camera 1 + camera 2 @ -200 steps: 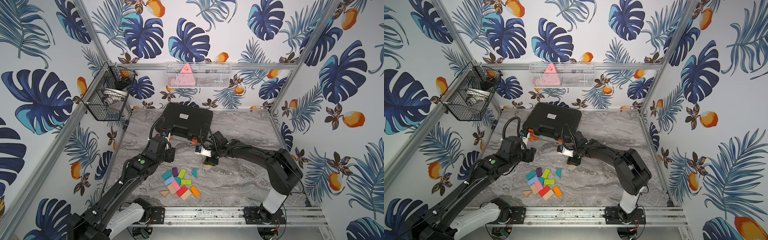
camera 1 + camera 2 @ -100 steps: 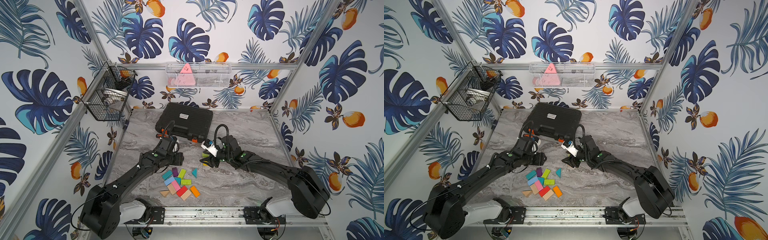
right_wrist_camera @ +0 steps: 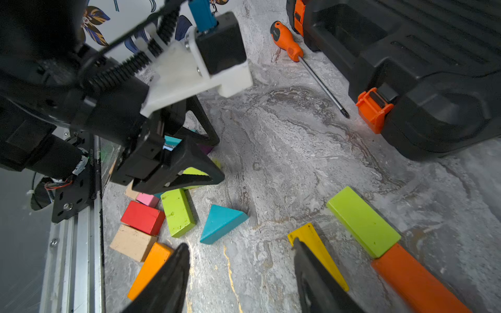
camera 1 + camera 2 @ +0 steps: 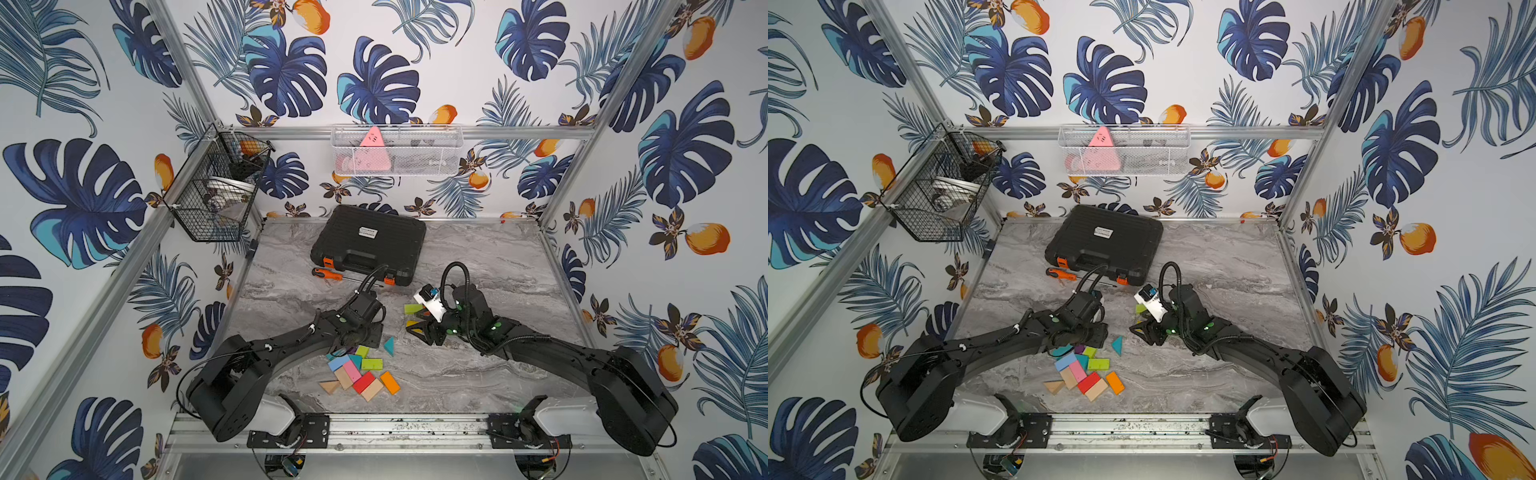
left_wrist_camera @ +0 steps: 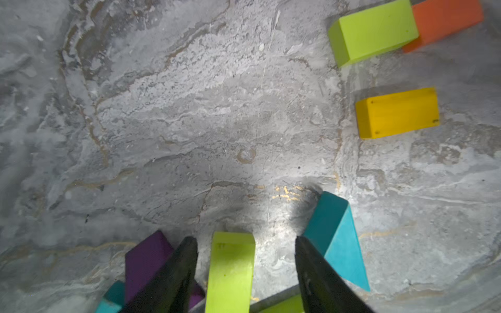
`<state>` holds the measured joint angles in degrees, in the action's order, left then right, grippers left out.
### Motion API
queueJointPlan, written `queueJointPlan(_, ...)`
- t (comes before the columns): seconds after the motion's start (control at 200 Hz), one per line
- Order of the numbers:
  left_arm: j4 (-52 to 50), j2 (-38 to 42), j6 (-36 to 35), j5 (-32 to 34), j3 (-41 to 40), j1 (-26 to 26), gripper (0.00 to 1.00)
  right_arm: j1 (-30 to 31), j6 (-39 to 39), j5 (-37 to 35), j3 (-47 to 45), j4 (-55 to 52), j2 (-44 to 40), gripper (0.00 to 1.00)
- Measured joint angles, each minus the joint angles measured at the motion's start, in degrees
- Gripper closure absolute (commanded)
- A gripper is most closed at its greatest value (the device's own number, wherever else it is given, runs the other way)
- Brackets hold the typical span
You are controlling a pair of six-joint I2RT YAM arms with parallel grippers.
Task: Assemble a piece of candy with building blocks
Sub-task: Pick up the building block from the center of the board.
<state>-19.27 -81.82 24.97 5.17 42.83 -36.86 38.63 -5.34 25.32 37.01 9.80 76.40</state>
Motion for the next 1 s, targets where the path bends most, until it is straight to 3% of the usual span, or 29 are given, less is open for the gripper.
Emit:
queueJointPlan(0.58, -0.55, -2.19, 3.56, 4.13, -3.91, -3.78, 0.38, 0.04, 0.22, -2.16, 1.27, 0.55, 0.79, 0.33)
queueJointPlan(0.776, 0.44, -2.78, 4.00, 5.84, -4.20, -4.61, 0.53, 0.04, 0.37, -2.40, 1.27, 0.55, 0.24, 0.33)
queueJointPlan(0.996, 0.50, -3.58, 5.11, 7.13, -3.37, -5.27, 0.61, 0.04, 1.29, -2.80, 1.27, -0.09, -3.23, 0.32)
